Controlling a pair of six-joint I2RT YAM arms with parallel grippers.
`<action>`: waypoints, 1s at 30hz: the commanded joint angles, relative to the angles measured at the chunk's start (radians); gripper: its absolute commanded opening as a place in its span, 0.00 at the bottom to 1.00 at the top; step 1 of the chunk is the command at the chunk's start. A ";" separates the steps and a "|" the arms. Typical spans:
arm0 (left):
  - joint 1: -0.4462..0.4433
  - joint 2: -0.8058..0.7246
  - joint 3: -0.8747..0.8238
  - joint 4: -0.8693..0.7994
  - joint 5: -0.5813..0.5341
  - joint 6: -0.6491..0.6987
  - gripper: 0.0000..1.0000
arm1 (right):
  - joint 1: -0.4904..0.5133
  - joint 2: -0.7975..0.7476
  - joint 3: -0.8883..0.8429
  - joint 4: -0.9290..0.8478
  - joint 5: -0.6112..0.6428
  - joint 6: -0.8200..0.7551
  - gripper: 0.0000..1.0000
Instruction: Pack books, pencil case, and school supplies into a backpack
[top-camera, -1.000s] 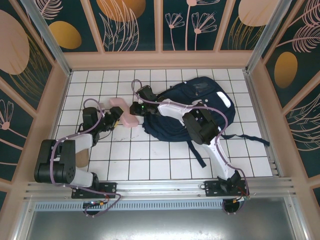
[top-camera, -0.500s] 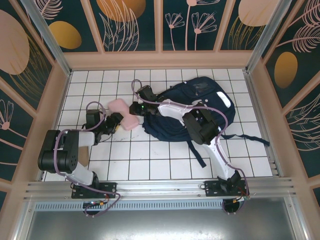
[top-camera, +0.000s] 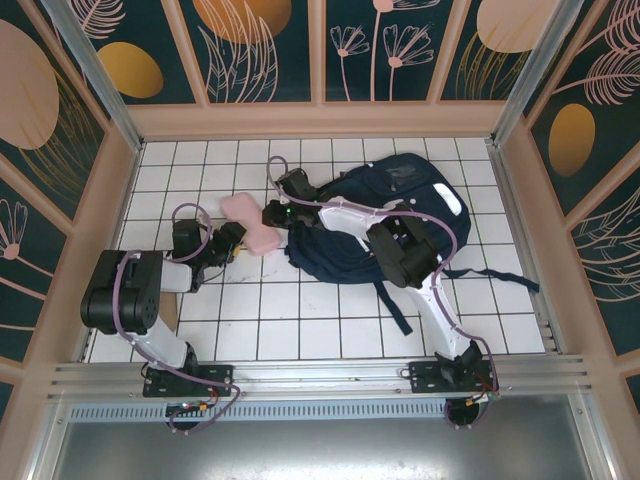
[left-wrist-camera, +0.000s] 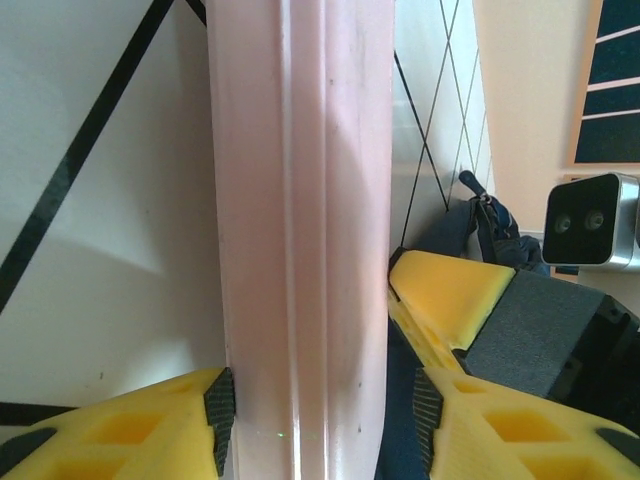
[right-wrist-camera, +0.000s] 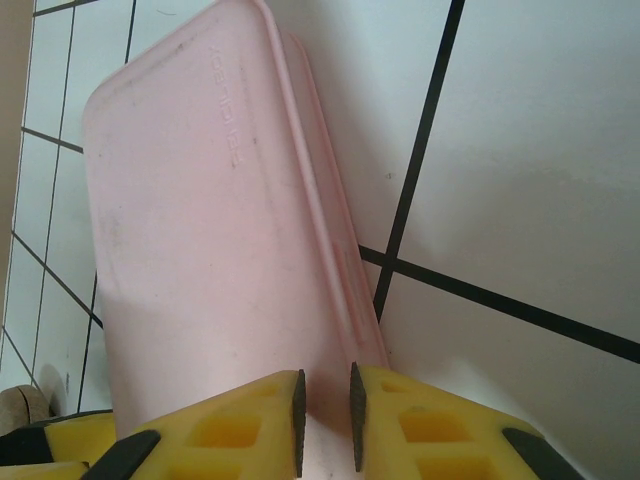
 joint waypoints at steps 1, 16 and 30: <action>-0.017 0.025 0.013 0.248 0.104 -0.061 0.58 | 0.029 -0.002 -0.033 -0.063 -0.081 0.023 0.23; -0.018 0.040 0.096 0.025 0.049 0.054 0.66 | 0.015 0.001 -0.030 -0.059 -0.098 0.036 0.23; -0.037 -0.038 0.189 -0.339 -0.071 0.274 0.48 | 0.005 -0.052 -0.003 -0.123 -0.018 -0.002 0.33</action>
